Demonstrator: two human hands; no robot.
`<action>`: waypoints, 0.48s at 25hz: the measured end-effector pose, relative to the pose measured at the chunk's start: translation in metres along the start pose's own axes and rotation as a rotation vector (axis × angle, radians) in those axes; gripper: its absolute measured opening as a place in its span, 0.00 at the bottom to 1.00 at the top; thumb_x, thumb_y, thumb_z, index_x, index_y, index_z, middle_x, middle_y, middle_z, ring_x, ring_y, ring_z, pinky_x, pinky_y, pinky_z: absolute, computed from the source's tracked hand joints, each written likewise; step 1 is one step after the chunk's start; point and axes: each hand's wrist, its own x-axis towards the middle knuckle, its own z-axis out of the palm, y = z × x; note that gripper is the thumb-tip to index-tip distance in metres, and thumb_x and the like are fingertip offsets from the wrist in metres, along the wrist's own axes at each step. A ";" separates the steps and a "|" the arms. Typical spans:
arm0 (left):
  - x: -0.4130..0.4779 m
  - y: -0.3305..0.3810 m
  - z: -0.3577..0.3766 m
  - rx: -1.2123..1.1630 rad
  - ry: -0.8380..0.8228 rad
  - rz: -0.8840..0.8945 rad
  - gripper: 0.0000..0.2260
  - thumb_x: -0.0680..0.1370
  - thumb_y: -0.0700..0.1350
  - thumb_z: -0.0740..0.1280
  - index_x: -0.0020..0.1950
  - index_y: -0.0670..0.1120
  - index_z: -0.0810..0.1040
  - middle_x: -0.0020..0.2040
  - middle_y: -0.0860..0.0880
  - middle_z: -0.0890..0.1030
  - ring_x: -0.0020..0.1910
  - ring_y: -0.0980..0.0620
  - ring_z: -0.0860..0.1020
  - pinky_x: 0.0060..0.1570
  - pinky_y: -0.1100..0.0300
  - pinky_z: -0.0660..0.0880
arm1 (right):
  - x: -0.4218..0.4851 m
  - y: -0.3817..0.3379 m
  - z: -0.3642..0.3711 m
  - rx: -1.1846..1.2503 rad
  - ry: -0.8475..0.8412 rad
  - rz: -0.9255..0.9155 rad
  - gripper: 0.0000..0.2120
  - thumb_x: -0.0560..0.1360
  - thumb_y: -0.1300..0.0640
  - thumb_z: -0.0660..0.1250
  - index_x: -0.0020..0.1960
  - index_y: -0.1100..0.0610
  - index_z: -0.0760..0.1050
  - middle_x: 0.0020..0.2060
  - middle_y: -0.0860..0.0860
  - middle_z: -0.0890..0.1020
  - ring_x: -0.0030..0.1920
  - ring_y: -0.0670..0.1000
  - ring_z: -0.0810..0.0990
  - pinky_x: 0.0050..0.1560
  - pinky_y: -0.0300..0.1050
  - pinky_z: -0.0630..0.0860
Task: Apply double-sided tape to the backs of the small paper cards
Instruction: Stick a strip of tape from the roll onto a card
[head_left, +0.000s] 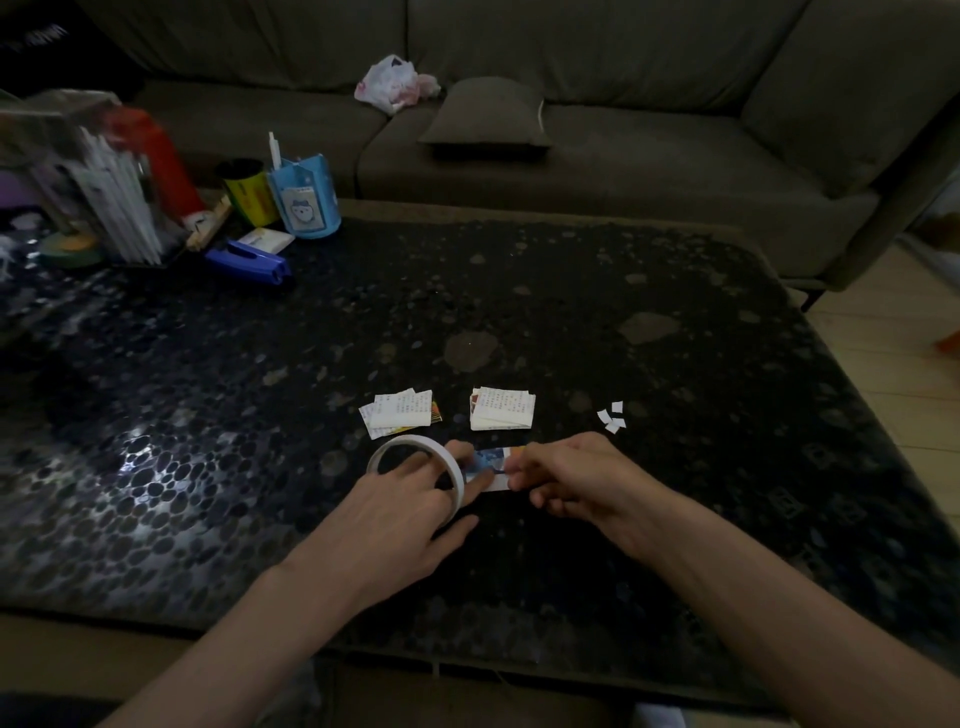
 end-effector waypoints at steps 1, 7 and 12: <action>0.000 0.000 0.000 0.003 -0.012 0.001 0.26 0.86 0.60 0.53 0.83 0.58 0.55 0.80 0.54 0.55 0.73 0.53 0.67 0.57 0.52 0.79 | 0.001 0.000 0.000 -0.008 -0.001 -0.006 0.07 0.78 0.54 0.73 0.50 0.55 0.87 0.39 0.50 0.89 0.29 0.43 0.80 0.31 0.36 0.74; 0.001 -0.001 0.000 0.033 -0.043 0.005 0.27 0.86 0.60 0.51 0.84 0.58 0.51 0.83 0.55 0.54 0.76 0.51 0.65 0.60 0.50 0.78 | 0.003 0.000 0.004 -0.038 0.011 -0.023 0.06 0.78 0.55 0.73 0.50 0.56 0.87 0.38 0.50 0.88 0.28 0.43 0.79 0.28 0.35 0.72; -0.002 -0.002 0.003 0.059 -0.054 0.025 0.27 0.86 0.60 0.49 0.85 0.57 0.49 0.83 0.54 0.52 0.76 0.50 0.64 0.61 0.48 0.78 | 0.004 -0.002 0.005 -0.060 0.026 -0.014 0.06 0.79 0.55 0.72 0.49 0.56 0.87 0.37 0.50 0.88 0.27 0.43 0.80 0.28 0.35 0.74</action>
